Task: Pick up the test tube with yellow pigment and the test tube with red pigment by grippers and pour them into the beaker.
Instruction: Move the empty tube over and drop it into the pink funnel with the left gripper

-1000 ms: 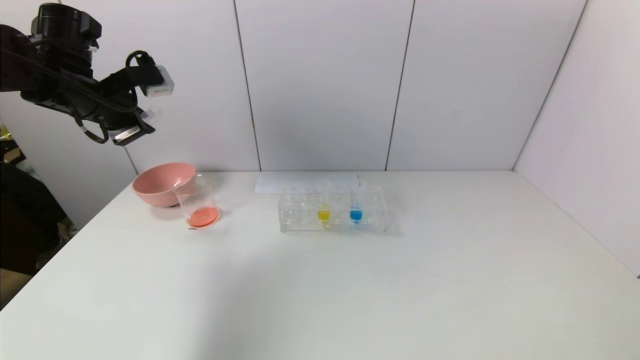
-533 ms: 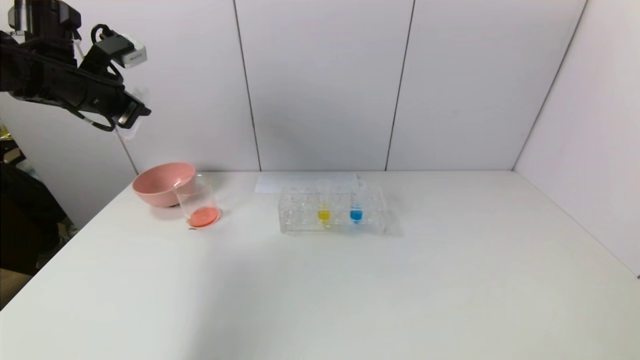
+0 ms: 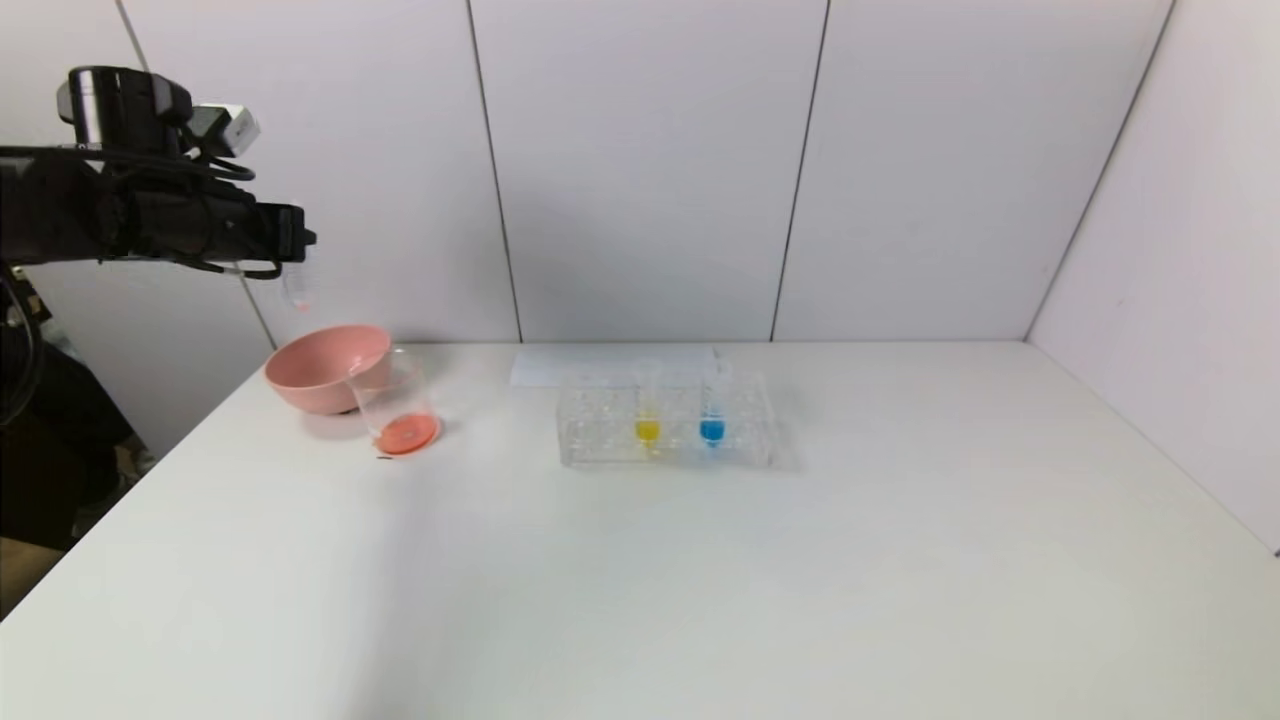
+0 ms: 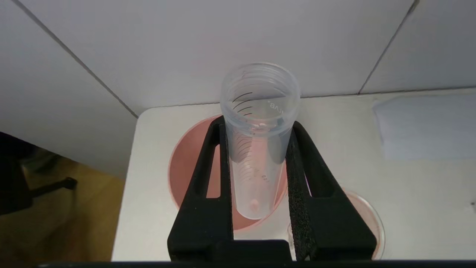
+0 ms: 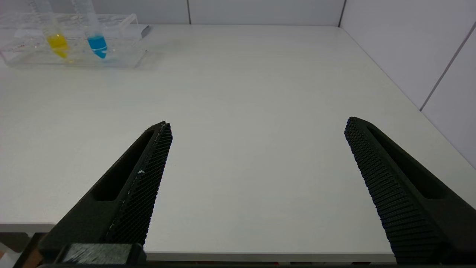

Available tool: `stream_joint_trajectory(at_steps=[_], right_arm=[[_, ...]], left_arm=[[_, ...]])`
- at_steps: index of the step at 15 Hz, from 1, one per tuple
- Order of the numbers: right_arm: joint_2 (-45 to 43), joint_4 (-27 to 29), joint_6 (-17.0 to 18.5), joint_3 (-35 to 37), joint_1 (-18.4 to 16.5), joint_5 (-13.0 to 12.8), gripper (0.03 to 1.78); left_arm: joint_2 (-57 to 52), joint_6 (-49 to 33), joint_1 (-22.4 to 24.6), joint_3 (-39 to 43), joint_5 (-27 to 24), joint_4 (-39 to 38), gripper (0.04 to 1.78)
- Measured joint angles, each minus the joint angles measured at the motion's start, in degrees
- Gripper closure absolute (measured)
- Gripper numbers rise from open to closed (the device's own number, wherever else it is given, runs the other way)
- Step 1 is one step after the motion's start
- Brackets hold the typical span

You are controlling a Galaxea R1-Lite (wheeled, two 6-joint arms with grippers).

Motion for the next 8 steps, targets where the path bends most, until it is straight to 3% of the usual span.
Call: stream_joint_trajectory(at_steps=[4, 8], right_arm=[[0.00, 0.00, 0.00, 0.00, 0.00, 0.00, 0.11], [0.00, 0.00, 0.00, 0.00, 0.02, 0.01, 0.11]], left_arm=[[2.83, -9.25, 0.33, 7.91, -0.52, -17.54, 1.38], [6.91, -10.57, 1.66, 8.02, -0.68, -20.82, 1.38]])
